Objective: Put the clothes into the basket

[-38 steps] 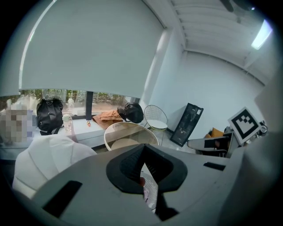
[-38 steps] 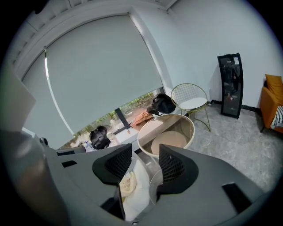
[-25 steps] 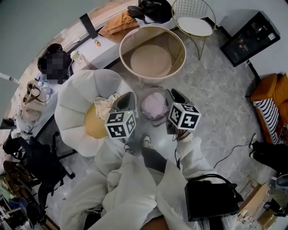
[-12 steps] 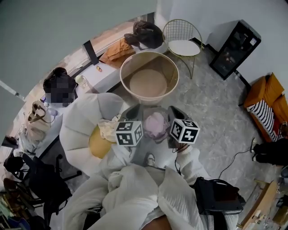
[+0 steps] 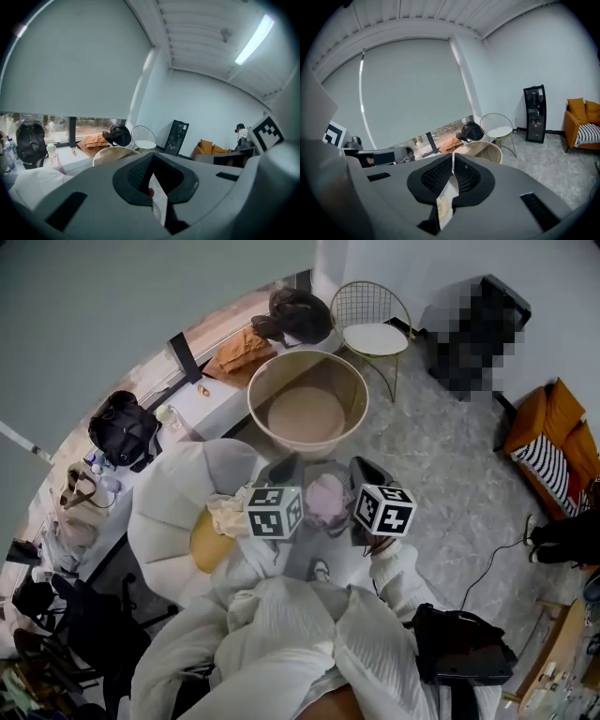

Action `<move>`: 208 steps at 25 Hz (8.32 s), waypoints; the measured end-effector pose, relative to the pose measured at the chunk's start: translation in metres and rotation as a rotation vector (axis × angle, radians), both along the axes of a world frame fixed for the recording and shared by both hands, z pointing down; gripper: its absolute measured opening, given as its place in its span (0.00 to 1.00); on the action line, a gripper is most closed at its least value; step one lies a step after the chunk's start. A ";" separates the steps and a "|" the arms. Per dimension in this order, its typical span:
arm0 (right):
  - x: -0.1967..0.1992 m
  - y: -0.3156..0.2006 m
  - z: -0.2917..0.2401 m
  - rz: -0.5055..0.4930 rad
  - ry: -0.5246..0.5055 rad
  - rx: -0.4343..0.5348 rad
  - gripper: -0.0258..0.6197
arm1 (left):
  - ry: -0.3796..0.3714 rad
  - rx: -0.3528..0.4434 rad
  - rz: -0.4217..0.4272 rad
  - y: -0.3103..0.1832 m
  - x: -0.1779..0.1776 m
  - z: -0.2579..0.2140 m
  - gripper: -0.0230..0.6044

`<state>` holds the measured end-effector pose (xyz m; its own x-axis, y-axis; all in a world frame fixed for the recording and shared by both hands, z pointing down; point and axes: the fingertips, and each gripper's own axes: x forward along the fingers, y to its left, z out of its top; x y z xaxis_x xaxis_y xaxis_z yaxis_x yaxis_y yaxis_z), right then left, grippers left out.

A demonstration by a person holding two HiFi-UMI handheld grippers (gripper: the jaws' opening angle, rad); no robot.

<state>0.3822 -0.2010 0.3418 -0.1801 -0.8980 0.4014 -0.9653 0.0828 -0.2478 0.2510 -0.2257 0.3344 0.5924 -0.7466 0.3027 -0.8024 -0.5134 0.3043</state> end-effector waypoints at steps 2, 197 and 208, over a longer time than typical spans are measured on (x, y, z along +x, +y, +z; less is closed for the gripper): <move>0.001 0.000 -0.002 0.002 0.002 0.004 0.09 | 0.000 0.001 0.005 -0.001 0.002 -0.001 0.05; -0.344 -0.041 0.136 -0.740 0.208 -0.325 0.10 | -0.015 -0.193 -0.713 0.051 -0.344 0.105 0.05; -0.221 -0.065 0.121 -0.479 0.142 -0.318 0.10 | -0.058 -0.199 -0.444 -0.003 -0.229 0.103 0.05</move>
<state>0.1615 -0.2659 0.4627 -0.4607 -0.5614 0.6874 -0.8640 0.4609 -0.2026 0.0224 -0.2282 0.4377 0.2076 -0.8476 0.4883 -0.9491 -0.0536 0.3104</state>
